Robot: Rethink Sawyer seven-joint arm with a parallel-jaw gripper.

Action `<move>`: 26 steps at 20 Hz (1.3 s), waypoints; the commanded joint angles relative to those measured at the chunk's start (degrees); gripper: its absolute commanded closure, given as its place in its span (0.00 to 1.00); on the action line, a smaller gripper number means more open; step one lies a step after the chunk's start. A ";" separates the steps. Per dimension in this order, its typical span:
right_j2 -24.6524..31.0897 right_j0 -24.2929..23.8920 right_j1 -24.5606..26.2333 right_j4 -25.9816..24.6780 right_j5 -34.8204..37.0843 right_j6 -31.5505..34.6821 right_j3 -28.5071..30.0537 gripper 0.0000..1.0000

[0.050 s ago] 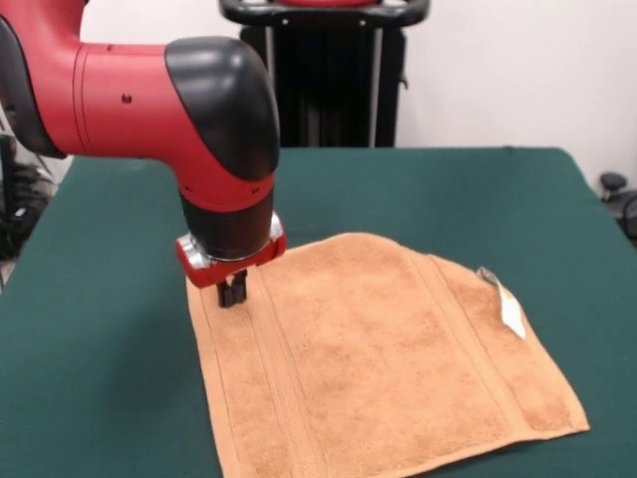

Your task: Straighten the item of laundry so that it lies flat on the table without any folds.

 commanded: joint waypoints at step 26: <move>-3.84 1.08 7.95 -9.73 16.21 -19.01 11.69 1.00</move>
